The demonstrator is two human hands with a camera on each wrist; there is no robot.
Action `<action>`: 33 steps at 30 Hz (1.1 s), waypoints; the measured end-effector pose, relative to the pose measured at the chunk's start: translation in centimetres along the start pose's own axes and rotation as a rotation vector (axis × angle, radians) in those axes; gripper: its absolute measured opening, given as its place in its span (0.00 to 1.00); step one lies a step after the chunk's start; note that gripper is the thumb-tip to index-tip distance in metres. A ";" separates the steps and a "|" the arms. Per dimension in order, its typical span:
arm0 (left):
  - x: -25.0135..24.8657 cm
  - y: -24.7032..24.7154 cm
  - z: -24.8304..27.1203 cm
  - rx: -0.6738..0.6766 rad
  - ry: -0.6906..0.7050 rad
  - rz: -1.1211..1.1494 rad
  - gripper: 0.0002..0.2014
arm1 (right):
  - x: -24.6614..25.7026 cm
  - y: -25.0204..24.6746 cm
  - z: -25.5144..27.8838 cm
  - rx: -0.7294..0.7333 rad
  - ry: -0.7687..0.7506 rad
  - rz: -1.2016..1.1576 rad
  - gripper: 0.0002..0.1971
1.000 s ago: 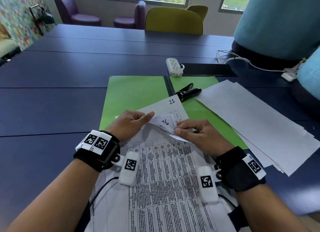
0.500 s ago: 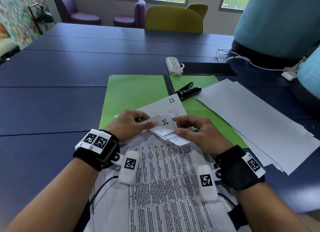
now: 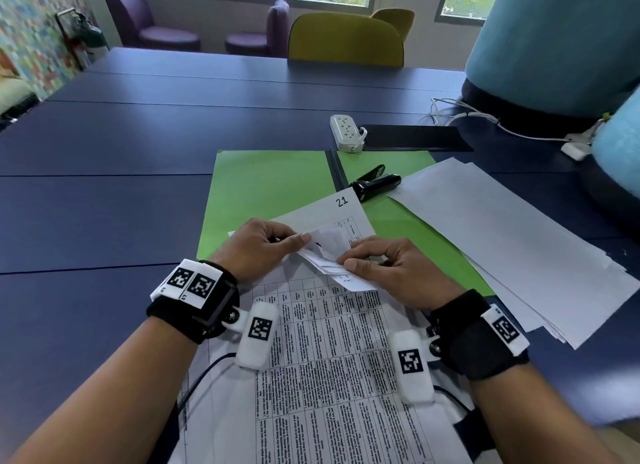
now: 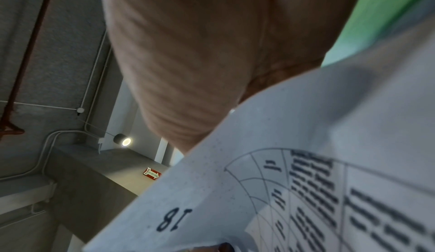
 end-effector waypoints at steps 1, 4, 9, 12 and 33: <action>0.1 0.0 0.0 -0.002 -0.006 0.001 0.14 | 0.0 0.0 0.0 0.003 0.002 0.007 0.06; 0.3 -0.1 -0.1 -0.005 -0.032 -0.012 0.09 | 0.0 0.1 0.0 -0.009 0.005 -0.013 0.05; 0.3 -0.2 -0.1 0.026 -0.034 -0.014 0.07 | 0.3 0.3 0.2 -0.022 0.044 -0.111 0.10; 0.2 -0.2 -0.1 0.016 -0.027 -0.008 0.14 | 0.3 0.4 0.0 0.031 0.010 -0.028 0.13; -0.1 -0.2 0.0 0.100 -0.010 -0.033 0.32 | 0.4 0.6 0.0 0.039 -0.001 0.086 0.08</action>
Point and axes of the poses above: each hand's wrist, its own z-axis away from the middle knuckle, its own y-axis out of the palm, x = y × z, the point moved 4 cm from there along -z, towards the middle knuckle, and after that the axes turned 3 degrees about -y, right-handed, at the moved point
